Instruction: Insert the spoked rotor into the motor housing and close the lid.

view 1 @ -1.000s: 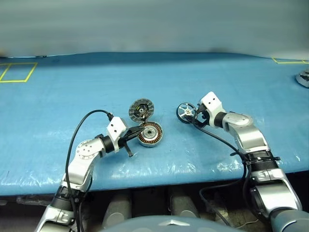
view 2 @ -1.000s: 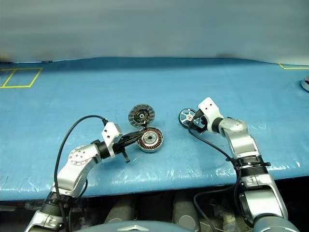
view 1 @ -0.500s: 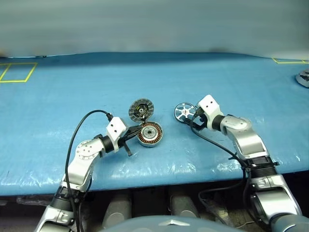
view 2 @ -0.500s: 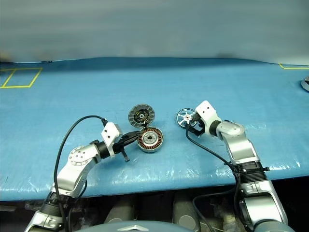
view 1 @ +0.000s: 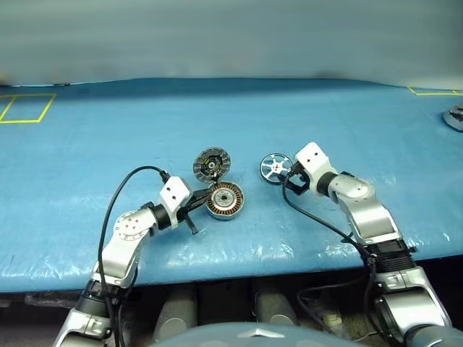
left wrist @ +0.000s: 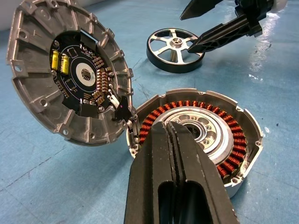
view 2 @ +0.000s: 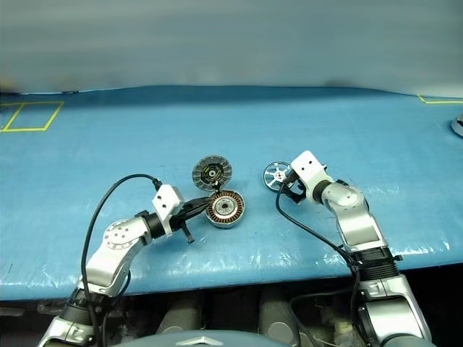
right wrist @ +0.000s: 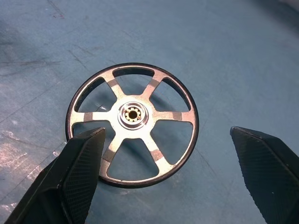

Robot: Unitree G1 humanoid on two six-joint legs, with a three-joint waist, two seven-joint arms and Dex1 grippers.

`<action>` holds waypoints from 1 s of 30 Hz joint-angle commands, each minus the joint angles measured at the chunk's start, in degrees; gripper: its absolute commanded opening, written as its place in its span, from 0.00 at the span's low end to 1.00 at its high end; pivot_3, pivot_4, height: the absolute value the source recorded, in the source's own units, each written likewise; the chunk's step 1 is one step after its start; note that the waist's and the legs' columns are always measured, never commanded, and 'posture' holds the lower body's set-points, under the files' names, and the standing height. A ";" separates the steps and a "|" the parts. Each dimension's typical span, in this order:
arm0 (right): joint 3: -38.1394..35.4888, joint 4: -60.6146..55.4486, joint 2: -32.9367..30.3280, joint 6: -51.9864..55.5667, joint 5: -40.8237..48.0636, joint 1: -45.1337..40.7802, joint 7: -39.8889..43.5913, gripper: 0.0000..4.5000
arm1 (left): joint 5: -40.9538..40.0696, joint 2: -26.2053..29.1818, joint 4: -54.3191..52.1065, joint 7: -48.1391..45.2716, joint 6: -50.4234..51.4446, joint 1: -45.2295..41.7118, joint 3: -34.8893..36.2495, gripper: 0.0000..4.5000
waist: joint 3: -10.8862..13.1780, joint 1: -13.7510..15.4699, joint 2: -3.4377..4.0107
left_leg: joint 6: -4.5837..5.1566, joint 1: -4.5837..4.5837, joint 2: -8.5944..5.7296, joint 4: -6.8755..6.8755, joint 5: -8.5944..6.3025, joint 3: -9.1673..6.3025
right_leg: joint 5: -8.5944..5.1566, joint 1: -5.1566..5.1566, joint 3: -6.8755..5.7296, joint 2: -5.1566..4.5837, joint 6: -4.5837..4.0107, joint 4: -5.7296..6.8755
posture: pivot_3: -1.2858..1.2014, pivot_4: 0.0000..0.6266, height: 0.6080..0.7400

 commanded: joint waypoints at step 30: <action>1.65 2.91 3.08 0.92 1.12 -0.82 2.70 0.30 | 0.53 0.36 0.47 1.19 -1.10 0.02 -0.01 0.00 | 0.00 -0.01 -0.01 | 0.00 0.00 0.00 0.00 0.00 0.00 | 0.00 0.00 0.00 0.00 0.00 0.00 | 0.52 0.24 1.00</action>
